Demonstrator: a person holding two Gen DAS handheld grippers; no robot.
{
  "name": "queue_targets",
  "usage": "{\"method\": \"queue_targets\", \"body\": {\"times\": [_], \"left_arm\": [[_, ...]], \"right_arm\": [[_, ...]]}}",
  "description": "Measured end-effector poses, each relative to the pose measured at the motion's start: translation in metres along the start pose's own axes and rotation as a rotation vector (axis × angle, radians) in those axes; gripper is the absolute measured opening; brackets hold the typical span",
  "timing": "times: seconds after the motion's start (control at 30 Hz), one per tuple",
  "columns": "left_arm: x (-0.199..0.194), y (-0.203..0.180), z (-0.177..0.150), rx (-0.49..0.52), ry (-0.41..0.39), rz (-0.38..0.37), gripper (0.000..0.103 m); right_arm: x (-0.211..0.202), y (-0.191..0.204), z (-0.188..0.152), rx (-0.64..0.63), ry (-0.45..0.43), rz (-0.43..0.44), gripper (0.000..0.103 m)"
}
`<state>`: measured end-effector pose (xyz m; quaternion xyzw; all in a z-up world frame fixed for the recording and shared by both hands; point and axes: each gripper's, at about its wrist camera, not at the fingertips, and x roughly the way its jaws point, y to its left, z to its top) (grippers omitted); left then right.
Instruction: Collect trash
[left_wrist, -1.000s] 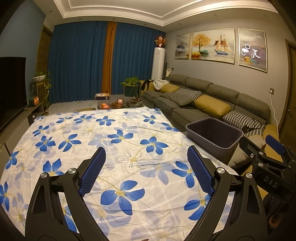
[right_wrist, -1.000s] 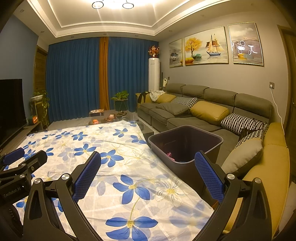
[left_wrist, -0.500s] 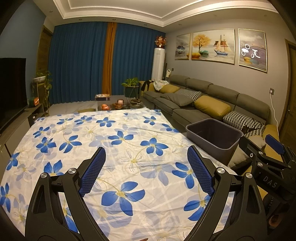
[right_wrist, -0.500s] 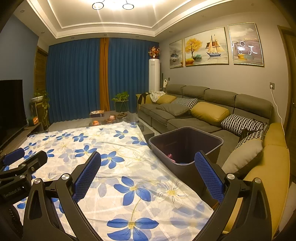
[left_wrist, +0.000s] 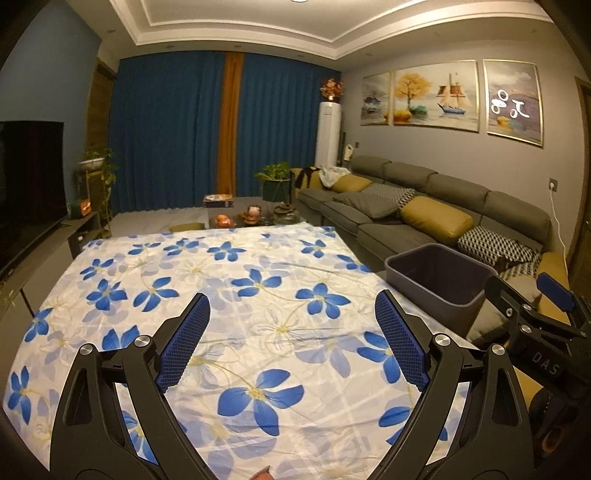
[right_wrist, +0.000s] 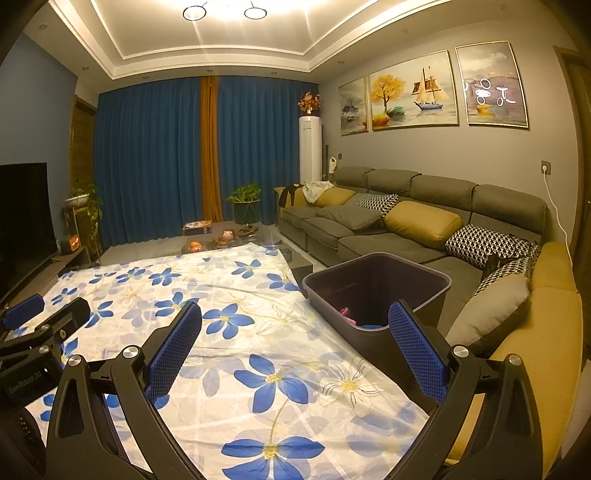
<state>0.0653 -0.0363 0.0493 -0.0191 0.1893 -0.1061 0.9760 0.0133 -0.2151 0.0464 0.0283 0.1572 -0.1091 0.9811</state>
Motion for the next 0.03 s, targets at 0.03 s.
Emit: {"method": "queue_targets", "body": {"times": [0.03], "left_arm": [[-0.0002, 0.0028, 0.0006, -0.006, -0.002, 0.014, 0.089]], "right_arm": [[0.0004, 0.0007, 0.0003, 0.001, 0.0, 0.003, 0.097]]}}
